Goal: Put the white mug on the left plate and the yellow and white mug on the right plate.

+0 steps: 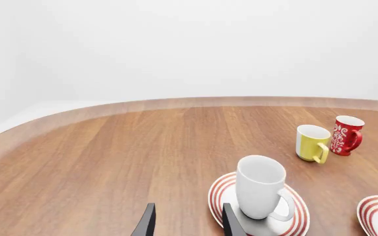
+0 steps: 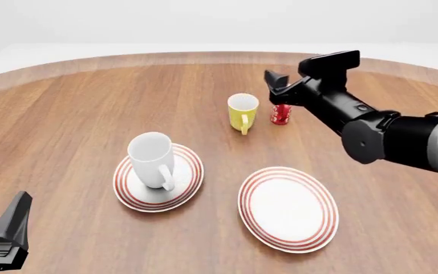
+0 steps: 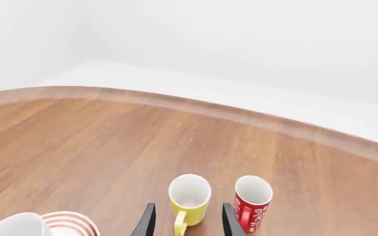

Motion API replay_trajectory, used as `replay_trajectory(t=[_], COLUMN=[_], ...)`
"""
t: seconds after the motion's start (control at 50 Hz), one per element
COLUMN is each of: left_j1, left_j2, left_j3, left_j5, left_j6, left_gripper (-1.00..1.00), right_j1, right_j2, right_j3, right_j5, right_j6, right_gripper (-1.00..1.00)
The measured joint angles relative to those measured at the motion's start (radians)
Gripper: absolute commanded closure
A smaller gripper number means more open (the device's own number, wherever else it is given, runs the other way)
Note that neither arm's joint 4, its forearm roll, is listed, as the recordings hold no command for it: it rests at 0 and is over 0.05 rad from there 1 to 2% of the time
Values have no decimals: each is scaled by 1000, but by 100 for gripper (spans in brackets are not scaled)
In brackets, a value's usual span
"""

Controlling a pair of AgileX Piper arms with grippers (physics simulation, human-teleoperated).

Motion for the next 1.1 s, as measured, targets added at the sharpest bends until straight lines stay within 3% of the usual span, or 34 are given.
replay_trajectory(t=[1.1], left_j1=[0], left_j2=[0], left_j3=[0], left_j5=[0], left_j6=[0], left_gripper=[-100], right_j1=[10], right_j2=[265], right_j3=[-223], right_j5=[123], right_j6=[76], right_gripper=[-100])
